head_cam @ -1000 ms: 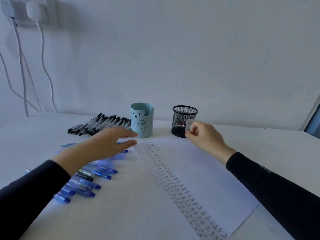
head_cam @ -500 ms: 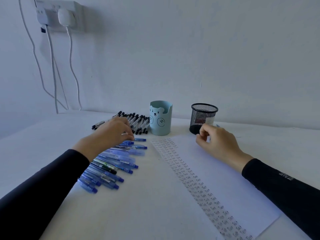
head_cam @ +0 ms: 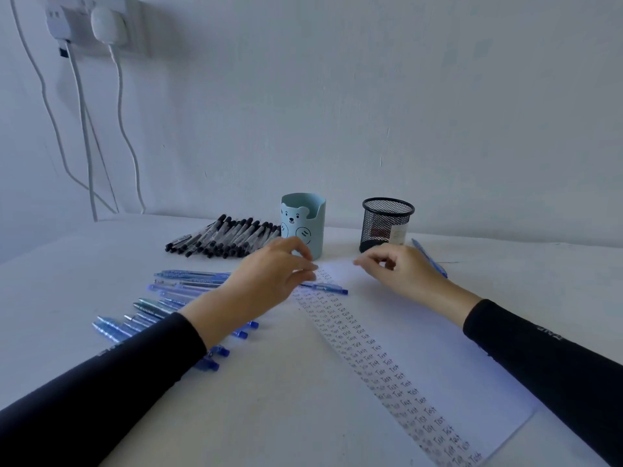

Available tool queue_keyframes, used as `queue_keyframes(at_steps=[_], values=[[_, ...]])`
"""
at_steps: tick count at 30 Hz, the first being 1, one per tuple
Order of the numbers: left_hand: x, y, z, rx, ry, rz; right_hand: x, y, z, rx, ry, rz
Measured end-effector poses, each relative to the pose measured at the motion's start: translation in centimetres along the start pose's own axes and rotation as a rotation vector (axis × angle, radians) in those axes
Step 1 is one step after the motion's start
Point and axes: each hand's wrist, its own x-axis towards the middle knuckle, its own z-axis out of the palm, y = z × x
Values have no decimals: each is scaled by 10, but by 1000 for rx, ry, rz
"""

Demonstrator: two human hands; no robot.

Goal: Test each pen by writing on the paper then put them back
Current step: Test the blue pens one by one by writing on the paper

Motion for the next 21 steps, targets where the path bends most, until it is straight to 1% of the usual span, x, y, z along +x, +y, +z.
queue_keyframes(at_steps=[2,3,6,7,9,10,12,13,14,15,17,18,21], values=[[-1,-16,-6,-38,54,-26,-1,-10,4,54,-83,-33],[-1,-24,-10,-40,74,-45,-2,-14,8,35,-125,-35],[-5,-43,-22,0,82,-138,-4,-20,18,-162,-236,-54],[-6,-48,-25,16,83,-166,-4,-20,20,-175,-231,-76],[-7,-53,-31,42,80,-218,-1,-19,16,-118,-176,-78],[-7,-54,-33,43,78,-242,0,-20,11,-11,-153,-26],[-7,-53,-33,29,80,-251,4,-25,-3,405,-93,144],[-7,-51,-31,17,74,-228,7,-28,-10,649,-71,215],[-8,-48,-29,-2,54,-188,9,-32,-16,841,-56,260],[-9,-43,-26,-31,12,-144,10,-35,-22,972,-49,287],[-11,-33,-20,-87,-114,-107,12,-38,-29,1147,-67,316],[-12,-29,-17,-100,-169,-104,12,-38,-30,1192,-85,330],[-13,-19,-11,-95,-306,-101,9,-39,-25,1211,-179,402]])
